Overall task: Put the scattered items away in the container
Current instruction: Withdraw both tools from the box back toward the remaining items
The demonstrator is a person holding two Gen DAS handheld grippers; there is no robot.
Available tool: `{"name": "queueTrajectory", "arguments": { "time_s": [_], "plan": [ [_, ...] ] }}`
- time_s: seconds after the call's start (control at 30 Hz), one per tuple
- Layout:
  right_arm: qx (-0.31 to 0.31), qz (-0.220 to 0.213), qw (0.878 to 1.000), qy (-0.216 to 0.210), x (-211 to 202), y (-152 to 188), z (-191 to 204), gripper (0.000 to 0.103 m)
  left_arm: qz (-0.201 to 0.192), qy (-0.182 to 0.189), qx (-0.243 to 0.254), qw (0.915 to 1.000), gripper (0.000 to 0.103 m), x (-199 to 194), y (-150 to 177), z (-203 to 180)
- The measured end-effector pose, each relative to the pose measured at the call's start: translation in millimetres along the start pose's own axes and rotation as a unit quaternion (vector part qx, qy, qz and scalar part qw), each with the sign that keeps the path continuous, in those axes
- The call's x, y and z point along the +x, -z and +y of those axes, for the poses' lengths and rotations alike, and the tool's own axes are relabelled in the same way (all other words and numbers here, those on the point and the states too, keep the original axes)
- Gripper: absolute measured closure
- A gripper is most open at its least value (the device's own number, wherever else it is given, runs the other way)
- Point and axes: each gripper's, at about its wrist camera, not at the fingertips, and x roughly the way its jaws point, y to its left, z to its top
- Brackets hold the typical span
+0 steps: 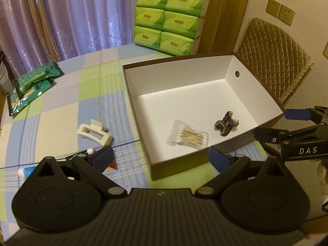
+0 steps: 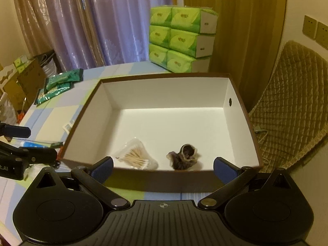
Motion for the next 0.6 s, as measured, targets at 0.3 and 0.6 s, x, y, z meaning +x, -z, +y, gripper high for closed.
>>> {"name": "queueTrajectory", "arguments": {
  "time_s": [0.3,0.6],
  "plan": [
    [0.018,-0.013,1.0,-0.005,-26,25,35,0.002,-0.014,-0.012,-0.005,0.9998,0.005,-37,31,30],
    [0.012,-0.009,1.0,-0.008,-36,49,75,0.002,-0.022,-0.024,-0.008,0.9994,0.005,-65,62,57]
  ]
}}
